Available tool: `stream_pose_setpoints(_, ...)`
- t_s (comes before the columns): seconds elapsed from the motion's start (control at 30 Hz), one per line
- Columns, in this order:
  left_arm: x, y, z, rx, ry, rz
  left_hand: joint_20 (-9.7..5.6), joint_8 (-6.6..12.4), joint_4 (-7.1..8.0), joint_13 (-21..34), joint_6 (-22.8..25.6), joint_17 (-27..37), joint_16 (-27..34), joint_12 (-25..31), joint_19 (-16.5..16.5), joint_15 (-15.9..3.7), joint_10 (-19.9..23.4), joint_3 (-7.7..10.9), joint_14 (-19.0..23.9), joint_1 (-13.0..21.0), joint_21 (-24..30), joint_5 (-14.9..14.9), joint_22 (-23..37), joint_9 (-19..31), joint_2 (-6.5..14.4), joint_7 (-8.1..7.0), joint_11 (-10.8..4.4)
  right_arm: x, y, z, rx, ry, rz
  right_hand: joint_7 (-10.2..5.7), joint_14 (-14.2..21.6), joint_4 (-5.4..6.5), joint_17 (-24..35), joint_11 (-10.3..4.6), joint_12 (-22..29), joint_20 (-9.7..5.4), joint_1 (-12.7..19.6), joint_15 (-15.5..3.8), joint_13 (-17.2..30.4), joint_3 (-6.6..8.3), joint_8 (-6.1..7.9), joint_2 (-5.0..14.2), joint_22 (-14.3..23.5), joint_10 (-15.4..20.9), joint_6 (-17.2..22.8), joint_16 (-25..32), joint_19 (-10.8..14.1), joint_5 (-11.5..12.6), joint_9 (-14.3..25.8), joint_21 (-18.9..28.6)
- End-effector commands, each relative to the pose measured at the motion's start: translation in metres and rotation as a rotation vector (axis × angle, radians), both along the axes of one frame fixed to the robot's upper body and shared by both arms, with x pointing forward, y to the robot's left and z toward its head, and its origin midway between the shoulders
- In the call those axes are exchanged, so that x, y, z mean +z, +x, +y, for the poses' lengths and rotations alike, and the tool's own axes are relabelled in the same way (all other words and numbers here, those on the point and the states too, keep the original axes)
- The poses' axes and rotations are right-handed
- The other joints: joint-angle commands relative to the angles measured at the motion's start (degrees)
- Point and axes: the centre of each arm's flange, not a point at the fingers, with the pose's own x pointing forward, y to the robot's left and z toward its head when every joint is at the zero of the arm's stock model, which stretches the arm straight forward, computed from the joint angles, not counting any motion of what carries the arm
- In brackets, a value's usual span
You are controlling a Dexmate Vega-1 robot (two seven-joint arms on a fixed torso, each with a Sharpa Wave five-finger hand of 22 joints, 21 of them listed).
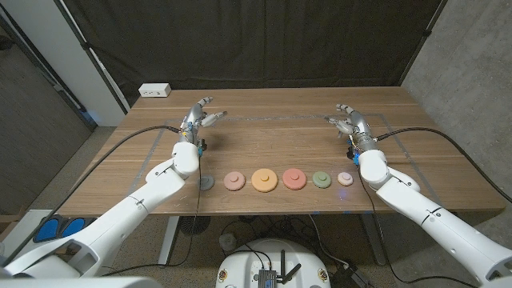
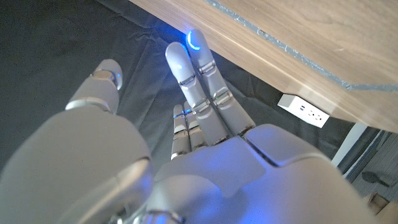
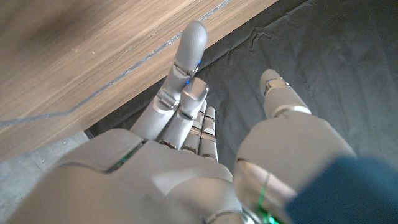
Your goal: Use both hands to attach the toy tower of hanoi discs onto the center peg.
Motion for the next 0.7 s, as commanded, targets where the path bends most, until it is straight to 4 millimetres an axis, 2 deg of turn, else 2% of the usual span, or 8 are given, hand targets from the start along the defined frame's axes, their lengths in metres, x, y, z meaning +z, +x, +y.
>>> stream_pose_setpoints(0.03,0.015,-0.005,0.002,0.050,0.072,-0.049,-3.15,-0.21,0.15,0.1,0.0,-0.1,0.5,-0.1,-0.2,-2.16,0.0,-0.30,0.1,0.6,0.5,-0.1,0.1,0.1,0.2,-0.11,0.18,0.001,-0.007,0.007,-0.111,-0.073,-0.078,-0.41,-0.4,0.24,0.0,-0.26,0.0,0.24,0.0,-4.03,0.4,-0.28,0.35,0.70,-0.1,0.0,0.6,-0.3,-0.3,0.5,0.3,0.1)
stream_pose_setpoints(0.33,0.015,-0.008,-0.015,0.175,0.169,-0.118,-3.11,-0.25,0.27,0.3,0.2,-0.4,0.7,-0.1,-0.4,-2.16,0.1,-0.69,-0.1,0.6,0.7,-0.2,0.0,0.1,0.4,-0.08,0.20,0.006,-0.010,0.015,-0.185,-0.155,-0.130,-0.42,-0.6,0.21,0.1,0.15,-0.4,0.23,0.1,-4.01,1.1,-0.45,0.26,0.99,-0.6,-1.2,0.4,-0.8,-1.0,0.5,0.4,0.0)
stream_pose_setpoints(0.5,0.015,-0.010,-0.017,0.194,0.187,-0.134,-3.12,-0.23,0.36,0.3,0.5,-0.5,0.7,-0.1,-0.5,-2.15,0.3,-0.97,-0.3,0.6,0.8,-0.2,0.0,0.2,0.6,-0.19,0.15,0.006,-0.014,0.020,-0.228,-0.217,-0.177,-0.37,-1.7,0.00,-0.7,0.40,-0.7,0.24,0.6,-4.04,1.4,-0.44,0.18,1.16,-1.1,-2.1,0.2,-2.1,-1.4,0.6,0.4,-0.2)
stream_pose_setpoints(0.7,0.016,-0.018,-0.017,0.248,0.225,-0.147,-3.03,-0.22,0.50,0.4,0.8,-0.8,0.9,-0.1,-0.7,-2.14,0.5,-1.41,-0.4,0.5,0.9,-0.2,-0.1,0.2,0.8,-0.53,0.23,0.006,-0.021,0.024,-0.274,-0.291,-0.177,-1.30,-2.2,-0.06,-1.2,-0.10,-0.7,0.32,1.1,-4.04,1.9,-0.57,-0.07,1.50,-1.6,-2.5,-0.5,-3.0,-2.2,0.6,0.5,-0.3)
